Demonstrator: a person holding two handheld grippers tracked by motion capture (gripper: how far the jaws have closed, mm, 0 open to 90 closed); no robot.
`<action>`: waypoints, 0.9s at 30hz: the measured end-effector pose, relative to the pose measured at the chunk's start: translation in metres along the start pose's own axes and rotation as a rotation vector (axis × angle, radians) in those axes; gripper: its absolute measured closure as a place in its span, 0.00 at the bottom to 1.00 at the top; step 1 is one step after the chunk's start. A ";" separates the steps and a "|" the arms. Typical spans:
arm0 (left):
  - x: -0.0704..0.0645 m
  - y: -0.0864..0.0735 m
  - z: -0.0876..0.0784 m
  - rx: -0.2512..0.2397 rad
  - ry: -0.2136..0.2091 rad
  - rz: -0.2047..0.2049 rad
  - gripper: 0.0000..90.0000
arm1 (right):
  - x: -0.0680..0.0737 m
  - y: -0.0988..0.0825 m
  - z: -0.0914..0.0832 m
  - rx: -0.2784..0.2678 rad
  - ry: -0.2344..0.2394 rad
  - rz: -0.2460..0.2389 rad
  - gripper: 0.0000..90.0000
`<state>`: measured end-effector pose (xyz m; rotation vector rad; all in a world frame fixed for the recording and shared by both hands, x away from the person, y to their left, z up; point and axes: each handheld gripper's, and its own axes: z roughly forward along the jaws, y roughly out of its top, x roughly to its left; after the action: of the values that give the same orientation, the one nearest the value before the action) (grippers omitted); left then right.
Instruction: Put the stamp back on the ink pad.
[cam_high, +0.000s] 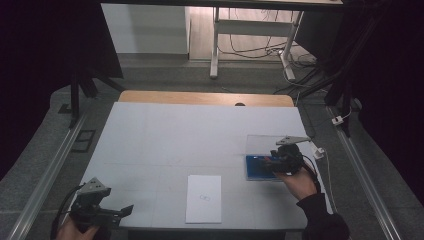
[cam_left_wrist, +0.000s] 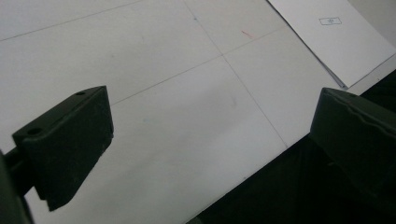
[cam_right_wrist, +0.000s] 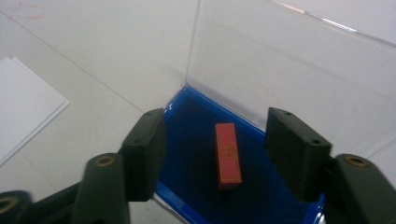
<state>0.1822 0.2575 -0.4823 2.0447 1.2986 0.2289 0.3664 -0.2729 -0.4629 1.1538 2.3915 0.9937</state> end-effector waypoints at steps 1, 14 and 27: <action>0.000 0.000 0.000 0.000 -0.001 0.000 0.00 | 0.000 0.000 0.000 -0.002 0.003 0.004 0.36; 0.000 0.000 0.000 0.000 0.000 -0.002 0.00 | 0.016 0.004 -0.008 -0.027 0.052 0.053 0.07; 0.000 0.000 0.000 0.002 0.001 -0.002 0.00 | 0.024 -0.011 -0.028 -0.052 0.055 0.044 0.01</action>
<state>0.1824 0.2575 -0.4824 2.0447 1.3021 0.2276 0.3304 -0.2712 -0.4501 1.1799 2.3769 1.1080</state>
